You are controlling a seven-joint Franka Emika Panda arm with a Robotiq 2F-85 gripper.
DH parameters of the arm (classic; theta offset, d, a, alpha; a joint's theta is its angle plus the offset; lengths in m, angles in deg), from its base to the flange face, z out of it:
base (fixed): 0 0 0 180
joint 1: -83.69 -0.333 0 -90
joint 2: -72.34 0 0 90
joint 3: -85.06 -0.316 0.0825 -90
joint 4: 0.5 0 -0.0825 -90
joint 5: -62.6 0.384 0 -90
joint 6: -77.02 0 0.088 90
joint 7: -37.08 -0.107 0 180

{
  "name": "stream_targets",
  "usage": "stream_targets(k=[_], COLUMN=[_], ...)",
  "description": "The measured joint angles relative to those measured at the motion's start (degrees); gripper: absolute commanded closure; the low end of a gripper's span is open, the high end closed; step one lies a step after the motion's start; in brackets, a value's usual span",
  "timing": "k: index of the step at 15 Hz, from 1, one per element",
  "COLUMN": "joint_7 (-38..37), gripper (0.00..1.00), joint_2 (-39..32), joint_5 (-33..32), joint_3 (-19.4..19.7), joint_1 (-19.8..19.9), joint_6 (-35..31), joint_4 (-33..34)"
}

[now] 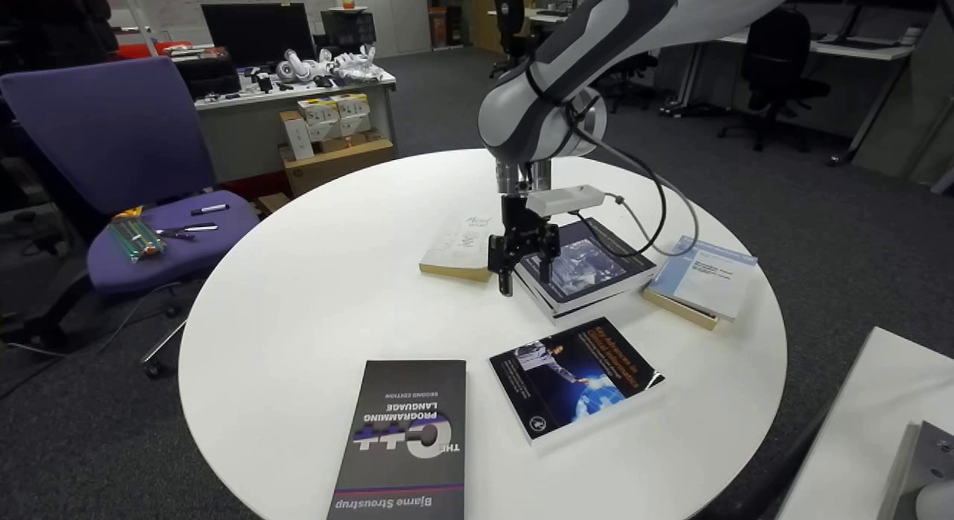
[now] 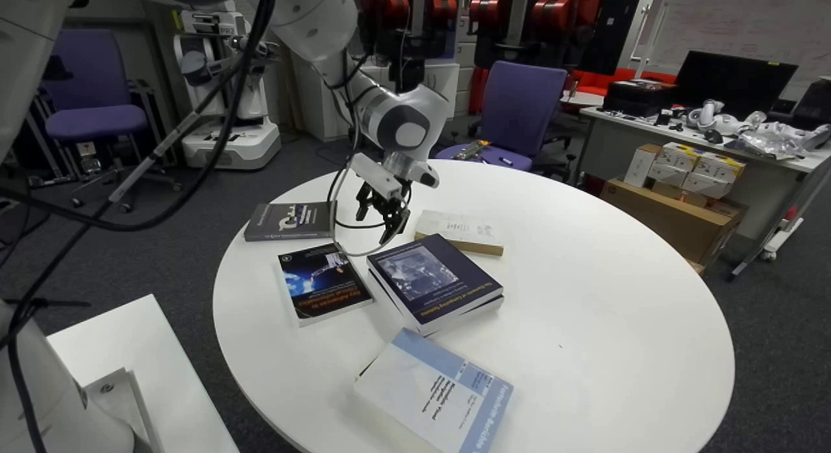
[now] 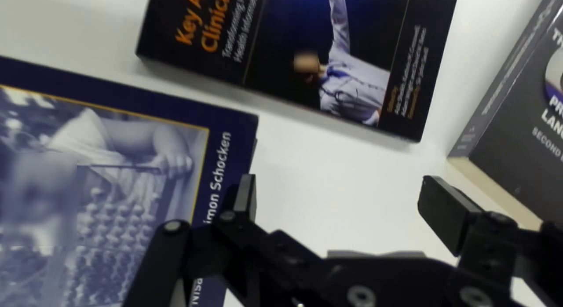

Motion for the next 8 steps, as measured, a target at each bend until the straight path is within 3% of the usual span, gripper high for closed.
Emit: stream_targets(k=[4, 8], joint_7=[-2.8, -1.5], gripper=[0.00, 0.00], joint_2=[10.3, 22.0], joint_5=[-9.6, -21.5], joint_3=[2.7, 3.8], joint_1=[-1.9, -2.5], joint_6=[8.8, 9.6], joint_4=[-5.0, -13.8])
